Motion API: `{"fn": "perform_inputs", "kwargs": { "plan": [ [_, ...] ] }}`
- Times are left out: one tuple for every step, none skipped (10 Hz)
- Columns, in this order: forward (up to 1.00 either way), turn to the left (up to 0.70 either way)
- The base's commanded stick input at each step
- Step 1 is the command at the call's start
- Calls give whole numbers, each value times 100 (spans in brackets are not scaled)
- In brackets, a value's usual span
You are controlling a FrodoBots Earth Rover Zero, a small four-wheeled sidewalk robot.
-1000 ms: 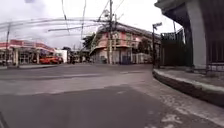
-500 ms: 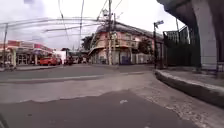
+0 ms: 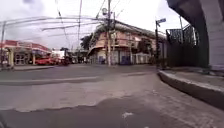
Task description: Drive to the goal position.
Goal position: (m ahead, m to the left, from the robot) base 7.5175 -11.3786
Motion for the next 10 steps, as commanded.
{"fn": "perform_inputs", "kwargs": {
  "plan": [
    [85,-3],
    [85,0],
    [85,0],
    [85,0],
    [85,0],
    [85,0],
    [85,0],
    [85,-2],
    [85,-22],
    [85,-31]
  ]
}}
